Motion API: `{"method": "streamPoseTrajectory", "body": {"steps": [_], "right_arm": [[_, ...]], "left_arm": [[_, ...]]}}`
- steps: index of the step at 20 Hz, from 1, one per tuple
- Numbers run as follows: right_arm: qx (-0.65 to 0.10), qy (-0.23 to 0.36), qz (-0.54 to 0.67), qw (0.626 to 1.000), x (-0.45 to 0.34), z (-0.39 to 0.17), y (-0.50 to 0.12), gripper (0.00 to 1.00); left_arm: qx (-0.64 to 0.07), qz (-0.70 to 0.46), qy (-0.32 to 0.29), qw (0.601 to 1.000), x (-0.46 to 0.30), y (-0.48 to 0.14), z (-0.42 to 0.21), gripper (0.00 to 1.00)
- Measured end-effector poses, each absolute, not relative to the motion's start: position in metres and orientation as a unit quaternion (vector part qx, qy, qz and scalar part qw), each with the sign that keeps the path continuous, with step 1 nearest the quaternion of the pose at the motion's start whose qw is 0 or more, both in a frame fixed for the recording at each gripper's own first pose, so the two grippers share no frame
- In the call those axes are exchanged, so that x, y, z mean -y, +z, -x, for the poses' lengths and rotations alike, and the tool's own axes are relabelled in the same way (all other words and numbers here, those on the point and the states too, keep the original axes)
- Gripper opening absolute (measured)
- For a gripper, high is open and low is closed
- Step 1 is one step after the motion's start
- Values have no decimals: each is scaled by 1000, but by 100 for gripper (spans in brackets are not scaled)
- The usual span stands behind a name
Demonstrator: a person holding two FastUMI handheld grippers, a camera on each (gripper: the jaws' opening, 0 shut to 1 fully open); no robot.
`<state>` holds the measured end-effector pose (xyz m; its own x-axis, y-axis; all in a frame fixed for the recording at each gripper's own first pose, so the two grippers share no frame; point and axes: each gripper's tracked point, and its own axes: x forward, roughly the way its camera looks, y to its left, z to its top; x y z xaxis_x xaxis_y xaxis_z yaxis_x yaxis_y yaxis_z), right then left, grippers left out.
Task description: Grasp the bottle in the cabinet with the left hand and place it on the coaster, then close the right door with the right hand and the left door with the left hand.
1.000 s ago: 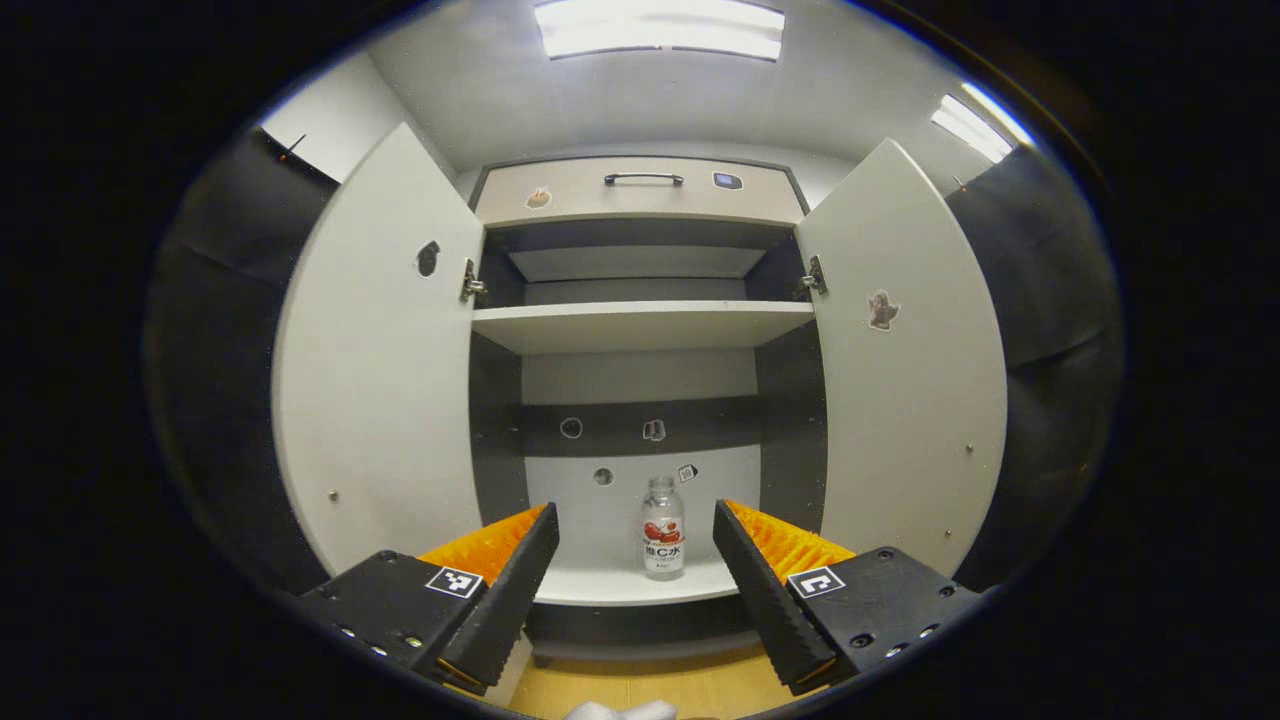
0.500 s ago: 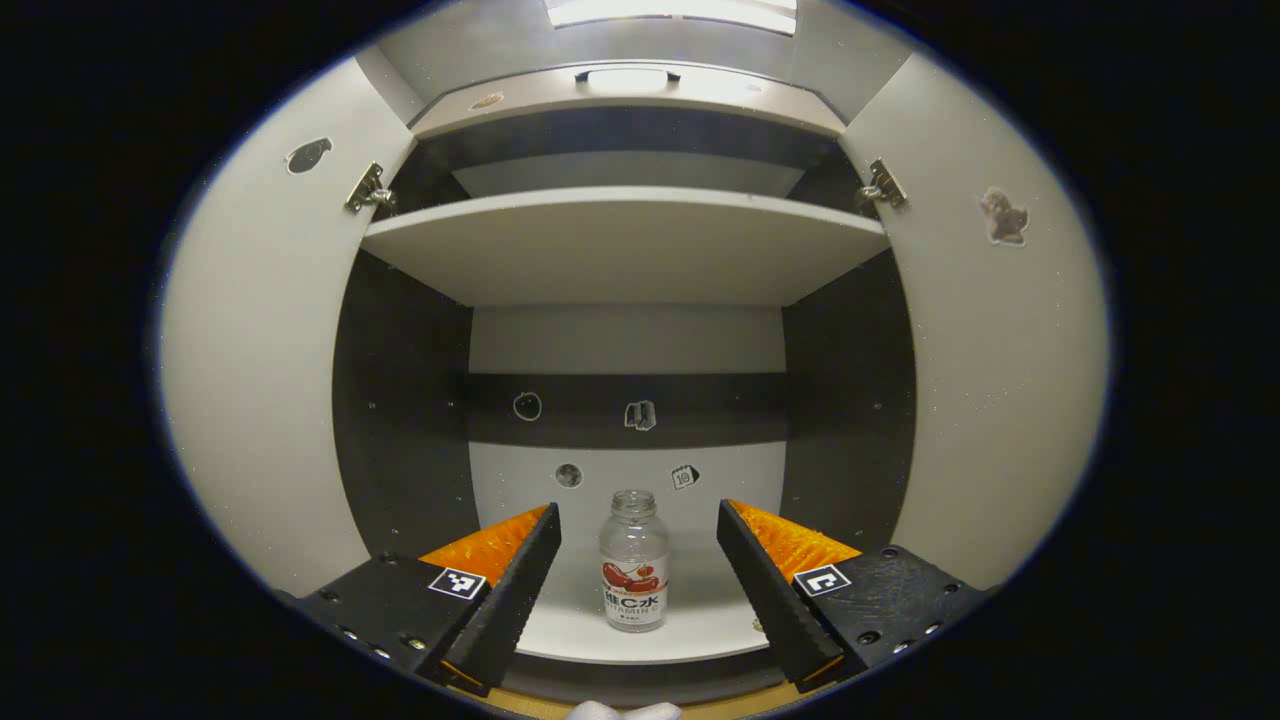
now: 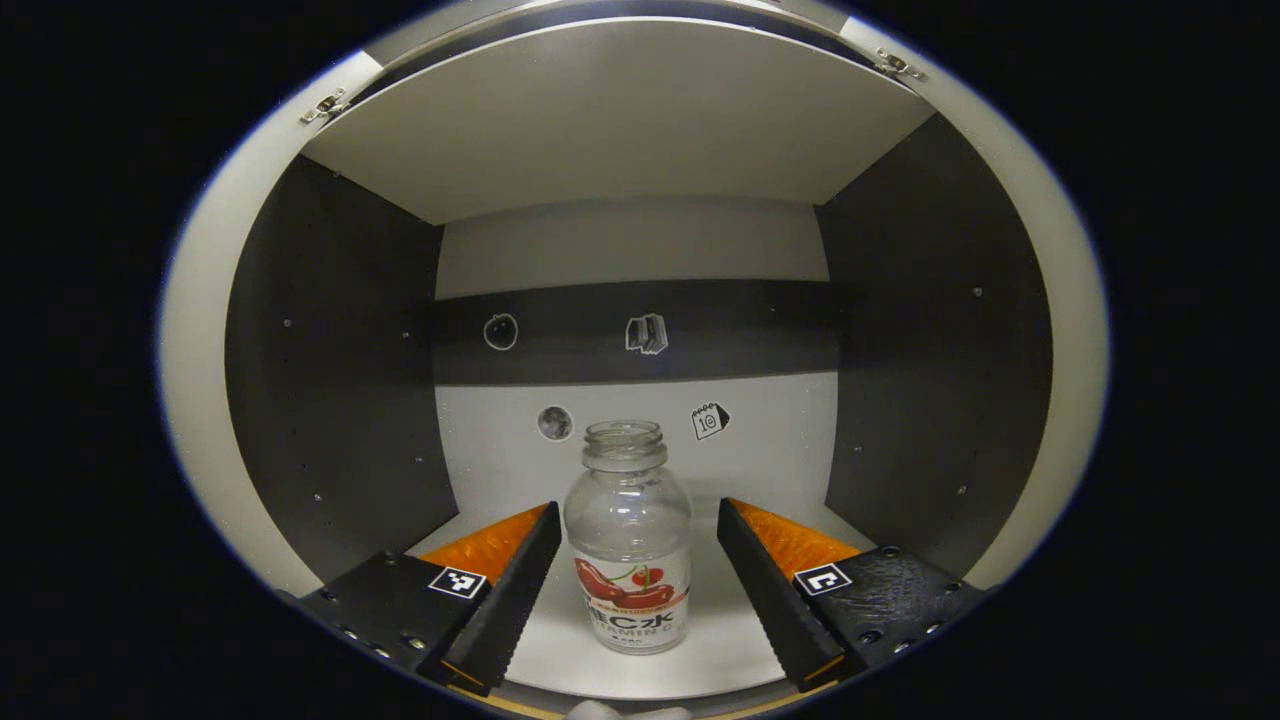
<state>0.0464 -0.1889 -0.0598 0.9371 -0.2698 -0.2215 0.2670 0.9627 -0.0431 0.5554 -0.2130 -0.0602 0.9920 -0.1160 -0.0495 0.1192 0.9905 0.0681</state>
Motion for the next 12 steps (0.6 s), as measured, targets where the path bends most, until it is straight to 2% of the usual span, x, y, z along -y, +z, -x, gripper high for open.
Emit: {"method": "streamPoseTrajectory", "body": {"steps": [3, 4, 5, 6, 12], "right_arm": [[-113, -137, 9, 984, 192, -48, -60, 82], [-113, -136, 7, 984, 192, -49, -61, 82], [-115, -135, 6, 984, 191, -49, -62, 82], [-116, -134, 5, 984, 190, -49, -63, 82], [-106, -117, 6, 987, 181, -55, -55, 82]], "left_arm": [[-28, -29, -52, 998, 211, -68, -568, 95], [-32, -27, -47, 998, 209, -70, -570, 92], [-28, -25, -47, 998, 207, -69, -571, 81], [-34, -22, -47, 998, 208, -71, -572, 78], [-5, -21, -43, 999, 196, -36, -539, 75]]}}
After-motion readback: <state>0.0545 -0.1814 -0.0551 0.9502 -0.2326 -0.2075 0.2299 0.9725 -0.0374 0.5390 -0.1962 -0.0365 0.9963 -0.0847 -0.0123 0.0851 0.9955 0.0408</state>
